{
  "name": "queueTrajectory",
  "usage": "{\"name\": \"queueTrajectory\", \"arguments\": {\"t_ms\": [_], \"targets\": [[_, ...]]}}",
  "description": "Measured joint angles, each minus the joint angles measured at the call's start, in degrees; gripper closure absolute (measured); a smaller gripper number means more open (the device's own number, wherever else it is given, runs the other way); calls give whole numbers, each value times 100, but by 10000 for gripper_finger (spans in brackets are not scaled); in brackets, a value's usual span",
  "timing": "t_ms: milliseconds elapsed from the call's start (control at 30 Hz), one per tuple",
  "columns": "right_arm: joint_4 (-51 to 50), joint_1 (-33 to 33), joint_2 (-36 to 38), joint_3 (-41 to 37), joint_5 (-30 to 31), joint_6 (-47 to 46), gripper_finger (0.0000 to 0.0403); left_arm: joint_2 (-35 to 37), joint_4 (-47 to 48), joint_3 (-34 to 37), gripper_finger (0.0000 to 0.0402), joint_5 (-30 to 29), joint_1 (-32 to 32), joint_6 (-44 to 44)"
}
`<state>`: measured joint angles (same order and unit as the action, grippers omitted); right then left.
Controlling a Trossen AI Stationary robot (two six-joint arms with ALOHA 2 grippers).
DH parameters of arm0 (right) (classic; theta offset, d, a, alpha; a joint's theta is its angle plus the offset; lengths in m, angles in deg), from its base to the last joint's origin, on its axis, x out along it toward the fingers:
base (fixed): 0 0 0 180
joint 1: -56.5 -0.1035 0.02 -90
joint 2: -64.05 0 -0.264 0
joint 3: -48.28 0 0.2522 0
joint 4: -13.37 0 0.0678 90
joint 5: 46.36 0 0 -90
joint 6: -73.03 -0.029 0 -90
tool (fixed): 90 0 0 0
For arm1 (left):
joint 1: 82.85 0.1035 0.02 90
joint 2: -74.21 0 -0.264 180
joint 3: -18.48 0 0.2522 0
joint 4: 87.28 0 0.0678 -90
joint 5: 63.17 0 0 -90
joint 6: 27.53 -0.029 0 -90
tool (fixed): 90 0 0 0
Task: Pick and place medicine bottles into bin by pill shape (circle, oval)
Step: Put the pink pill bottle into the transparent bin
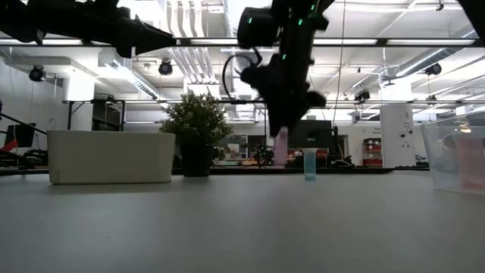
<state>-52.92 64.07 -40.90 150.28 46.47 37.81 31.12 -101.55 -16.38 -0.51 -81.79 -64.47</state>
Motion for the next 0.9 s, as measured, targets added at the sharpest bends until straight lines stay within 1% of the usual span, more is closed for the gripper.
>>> {"name": "queueTrajectory", "arguments": {"t_ms": [200, 433, 533, 667, 900], "targets": [[-630, -371, 741, 64, -34, -6, 283, 0, -6, 0, 221, 0, 1, -1], [-1192, -953, 1647, 62, -57, -340, 284, 0, -172, 2, 221, 2, 0, -1], [-1502, -1190, 1993, 51, -162, -667, 286, 6, -245, 2, 221, 2, 0, 1], [-1921, -1736, 2424, -21, -185, -1358, 286, -2, -348, 2, 221, 2, 0, 13], [-2527, -2842, 3026, -284, -168, -3304, 285, -28, -363, 2, 221, 4, -2, 58]]}}
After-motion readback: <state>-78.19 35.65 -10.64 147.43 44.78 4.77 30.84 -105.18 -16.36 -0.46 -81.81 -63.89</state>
